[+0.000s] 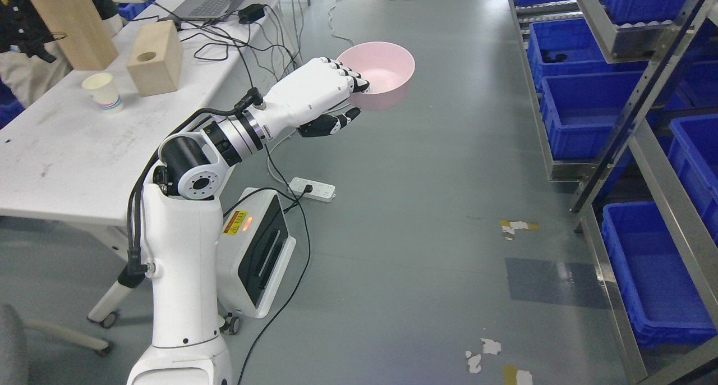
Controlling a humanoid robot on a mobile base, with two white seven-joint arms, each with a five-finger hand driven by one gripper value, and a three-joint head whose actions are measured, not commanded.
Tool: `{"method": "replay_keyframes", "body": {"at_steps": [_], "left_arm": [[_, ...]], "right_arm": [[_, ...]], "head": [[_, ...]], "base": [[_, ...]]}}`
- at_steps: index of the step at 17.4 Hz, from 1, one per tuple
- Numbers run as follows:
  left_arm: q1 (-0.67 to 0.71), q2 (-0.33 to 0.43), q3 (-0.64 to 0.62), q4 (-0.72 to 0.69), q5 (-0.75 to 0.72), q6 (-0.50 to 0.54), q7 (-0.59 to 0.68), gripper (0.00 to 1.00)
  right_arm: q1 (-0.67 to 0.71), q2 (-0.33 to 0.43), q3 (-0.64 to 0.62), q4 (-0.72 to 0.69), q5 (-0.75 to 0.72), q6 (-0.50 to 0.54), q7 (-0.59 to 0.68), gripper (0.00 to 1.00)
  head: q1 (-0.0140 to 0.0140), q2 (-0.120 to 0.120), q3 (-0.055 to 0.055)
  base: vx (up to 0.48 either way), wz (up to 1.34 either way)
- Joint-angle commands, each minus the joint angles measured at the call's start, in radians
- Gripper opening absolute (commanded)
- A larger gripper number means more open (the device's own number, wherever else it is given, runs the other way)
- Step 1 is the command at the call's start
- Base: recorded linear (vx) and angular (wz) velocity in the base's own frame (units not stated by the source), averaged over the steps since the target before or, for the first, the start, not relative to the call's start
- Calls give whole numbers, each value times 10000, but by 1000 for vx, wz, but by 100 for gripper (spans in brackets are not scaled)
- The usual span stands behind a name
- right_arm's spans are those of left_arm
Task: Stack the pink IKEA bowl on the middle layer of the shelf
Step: 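Hold the pink bowl in the left hand while the robot drives to the other shelf, then lower the held bowl into the pink bowl on the tray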
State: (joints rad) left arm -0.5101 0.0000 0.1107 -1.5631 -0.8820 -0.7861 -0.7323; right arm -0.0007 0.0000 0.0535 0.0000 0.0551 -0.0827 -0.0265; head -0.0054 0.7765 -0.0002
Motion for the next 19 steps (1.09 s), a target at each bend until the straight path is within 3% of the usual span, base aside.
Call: {"method": "replay_keyframes", "body": {"at_steps": [1, 5, 13, 16, 19], "left_arm": [[-38, 174, -355, 0, 0, 7, 6, 10], [-38, 174, -845, 0, 0, 7, 6, 10], [-358, 174, -2118, -337, 289, 7, 159, 10], [-1445, 174, -1922, -338, 598, 7, 190, 10], [-2352, 174, -776, -125, 491, 158, 68, 10]], "right_arm": [[238, -175, 2, -174, 1, -2, 4, 100], [238, -175, 2, -174, 1, -2, 4, 100], [238, -175, 2, -174, 1, -2, 4, 100], [238, -175, 2, -174, 1, -2, 4, 100], [238, -175, 2, -174, 1, -2, 4, 100]], "head": [[0, 0, 0], [0, 0, 0], [0, 0, 0], [0, 0, 0], [0, 0, 0]], "base": [[193, -511], [131, -773], [49, -1467], [80, -1392], [114, -1099]]}}
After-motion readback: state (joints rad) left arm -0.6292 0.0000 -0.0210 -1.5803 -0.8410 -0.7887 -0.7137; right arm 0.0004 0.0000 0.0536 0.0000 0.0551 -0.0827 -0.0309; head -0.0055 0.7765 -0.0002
